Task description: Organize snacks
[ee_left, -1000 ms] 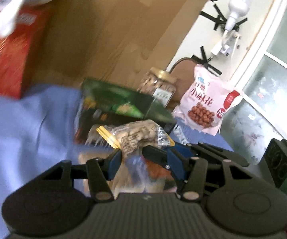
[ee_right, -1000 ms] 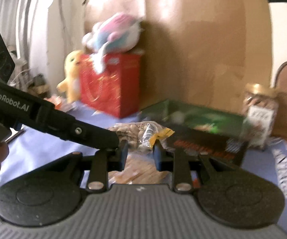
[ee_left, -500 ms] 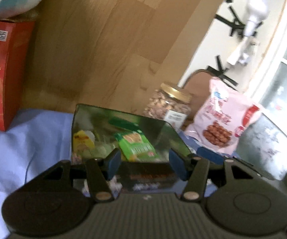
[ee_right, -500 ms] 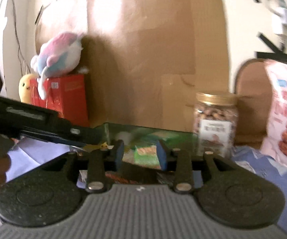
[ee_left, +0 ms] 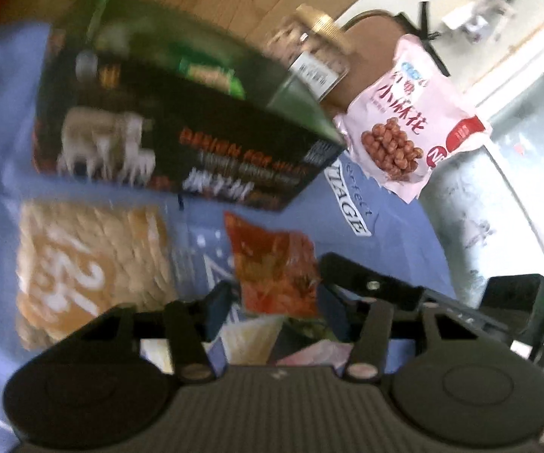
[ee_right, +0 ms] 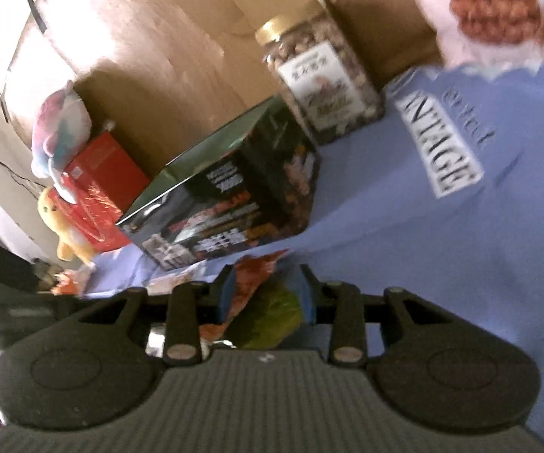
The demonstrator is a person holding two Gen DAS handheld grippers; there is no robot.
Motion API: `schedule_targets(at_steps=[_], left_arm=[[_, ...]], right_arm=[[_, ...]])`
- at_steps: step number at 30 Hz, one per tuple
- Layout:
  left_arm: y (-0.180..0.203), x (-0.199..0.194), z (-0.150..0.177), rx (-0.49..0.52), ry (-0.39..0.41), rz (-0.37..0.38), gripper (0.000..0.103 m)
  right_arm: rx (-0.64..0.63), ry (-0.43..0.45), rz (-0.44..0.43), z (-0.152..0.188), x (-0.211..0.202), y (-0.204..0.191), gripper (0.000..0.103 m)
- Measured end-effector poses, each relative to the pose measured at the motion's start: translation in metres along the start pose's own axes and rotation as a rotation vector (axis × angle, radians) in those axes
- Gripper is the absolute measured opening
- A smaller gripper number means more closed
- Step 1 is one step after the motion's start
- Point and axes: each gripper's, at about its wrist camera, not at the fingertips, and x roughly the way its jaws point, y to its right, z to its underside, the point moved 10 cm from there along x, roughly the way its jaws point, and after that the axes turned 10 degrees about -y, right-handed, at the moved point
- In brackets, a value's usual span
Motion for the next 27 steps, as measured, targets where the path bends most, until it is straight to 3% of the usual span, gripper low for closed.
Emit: schedule_targets(at_steps=[1, 3, 5, 9, 13, 18, 23, 27], left_arm=[[-0.002, -0.001, -0.001, -0.012, 0.009, -0.009, 0.031], [-0.002, -0.007, 0.002, -0.009, 0.021, -0.017, 0.024], [0.001, -0.022, 0.007, -0.002, 0.042, 0.002, 0.023], [0.007, -0.058, 0.023, 0.069, 0.123, -0.042, 0.023], [-0.008, -0.089, 0.051, 0.068, 0.160, -0.080, 0.024], [-0.040, -0.116, 0.079, -0.001, 0.185, -0.120, 0.024], [-0.078, -0.130, 0.084, -0.103, 0.206, -0.144, 0.026], [-0.098, -0.142, 0.076, -0.174, 0.253, -0.157, 0.031]], right_arm=[[0.002, -0.005, -0.007, 0.002, 0.003, -0.003, 0.019], [-0.044, 0.003, 0.011, 0.005, 0.004, -0.015, 0.014], [-0.074, 0.015, 0.006, 0.008, 0.000, -0.026, 0.014], [-0.088, 0.013, -0.062, 0.018, -0.003, -0.051, 0.015], [-0.160, -0.029, -0.094, 0.040, 0.002, -0.084, 0.015], [-0.262, -0.144, -0.113, 0.079, 0.025, -0.119, 0.017], [-0.387, -0.305, -0.175, 0.129, 0.043, -0.149, 0.017], [-0.496, -0.252, -0.158, 0.125, 0.031, -0.163, 0.024]])
